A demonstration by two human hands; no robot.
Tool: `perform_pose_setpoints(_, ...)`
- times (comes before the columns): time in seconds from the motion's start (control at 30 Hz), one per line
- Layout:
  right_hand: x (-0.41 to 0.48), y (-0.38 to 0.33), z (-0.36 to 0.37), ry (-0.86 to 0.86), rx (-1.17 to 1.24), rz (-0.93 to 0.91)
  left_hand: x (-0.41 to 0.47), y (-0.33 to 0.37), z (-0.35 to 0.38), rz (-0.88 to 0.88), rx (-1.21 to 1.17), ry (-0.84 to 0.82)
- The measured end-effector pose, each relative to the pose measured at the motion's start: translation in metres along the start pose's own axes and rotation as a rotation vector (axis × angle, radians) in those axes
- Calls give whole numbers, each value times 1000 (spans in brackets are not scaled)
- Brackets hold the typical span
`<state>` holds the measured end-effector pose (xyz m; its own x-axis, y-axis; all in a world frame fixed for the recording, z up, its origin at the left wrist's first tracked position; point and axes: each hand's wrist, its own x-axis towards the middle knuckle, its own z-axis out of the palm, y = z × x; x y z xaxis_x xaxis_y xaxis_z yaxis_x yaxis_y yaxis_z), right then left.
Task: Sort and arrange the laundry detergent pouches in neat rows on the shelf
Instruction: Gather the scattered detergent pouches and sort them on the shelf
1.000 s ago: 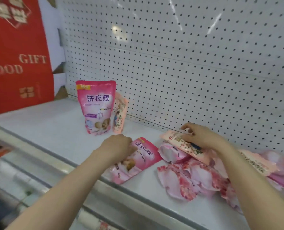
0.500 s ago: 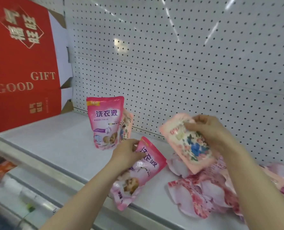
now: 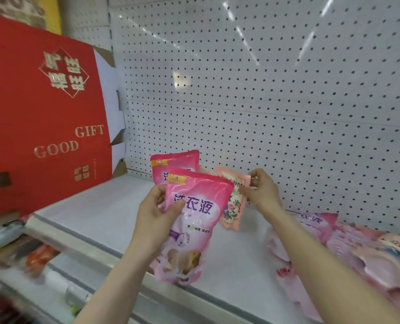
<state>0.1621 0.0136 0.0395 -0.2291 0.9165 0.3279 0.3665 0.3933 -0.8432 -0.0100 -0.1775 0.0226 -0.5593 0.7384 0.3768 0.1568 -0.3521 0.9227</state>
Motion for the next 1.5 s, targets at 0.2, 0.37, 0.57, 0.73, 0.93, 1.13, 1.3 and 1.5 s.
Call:
perform_pose_setpoints(0.2, 1, 7, -2, -74, -125, -16, 16, -1, 17, 79, -66, 90)
perform_pose_setpoints(0.37, 0, 6, -17, -114, -241, -23, 40, -15, 42, 80, -79, 102)
perform_pose_setpoints(0.57, -19, 10, -37, -77, -345, -61, 45, -30, 44, 95, 20, 77)
perform_pose_setpoints(0.73, -48, 14, -54, 6, -399, -92, 39, -23, 38, 363, 369, 116)
perform_pose_setpoints(0.93, -83, 30, -103, 197, -521, -88, 11, -16, 72, 720, 534, -30)
perform_pose_setpoints(1.13, -98, 65, -191, 319, -957, 185, -1, -34, 156, 571, 613, -480)
perform_pose_setpoints(1.3, -93, 106, -241, 69, -1228, 407, 14, -40, 228, 361, 839, -734)
perform_pose_setpoints(1.5, -103, 116, -236, -79, -1054, 280, 5, -52, 248, 238, 986, -953)
